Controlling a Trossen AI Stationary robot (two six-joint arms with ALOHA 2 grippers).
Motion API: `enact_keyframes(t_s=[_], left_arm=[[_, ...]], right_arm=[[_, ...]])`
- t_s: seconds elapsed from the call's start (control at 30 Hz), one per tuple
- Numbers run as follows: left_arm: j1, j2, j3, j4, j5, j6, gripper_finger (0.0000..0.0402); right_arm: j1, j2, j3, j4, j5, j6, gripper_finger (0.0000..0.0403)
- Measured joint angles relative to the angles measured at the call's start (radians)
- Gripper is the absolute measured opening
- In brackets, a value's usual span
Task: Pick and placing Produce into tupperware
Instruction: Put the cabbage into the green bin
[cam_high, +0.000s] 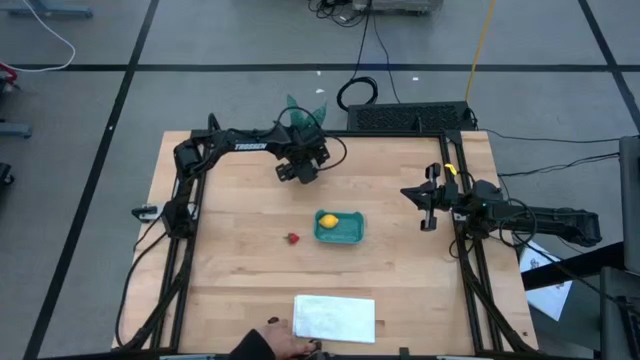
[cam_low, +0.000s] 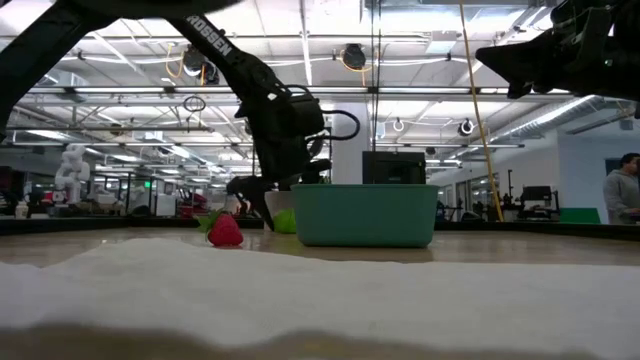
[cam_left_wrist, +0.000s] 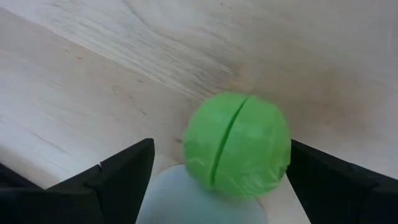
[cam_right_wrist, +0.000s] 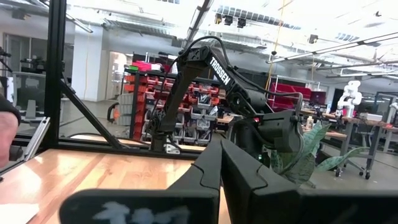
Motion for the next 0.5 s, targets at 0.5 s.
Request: enact_keyframes(t_s=[0.5], left_arm=[[-0.013, 0.003, 0.0, -0.021, 0.0, -0.007, 0.0243]], right_arm=[[0.0, 0.0, 0.0, 0.001, 0.0, 0.0, 0.0]])
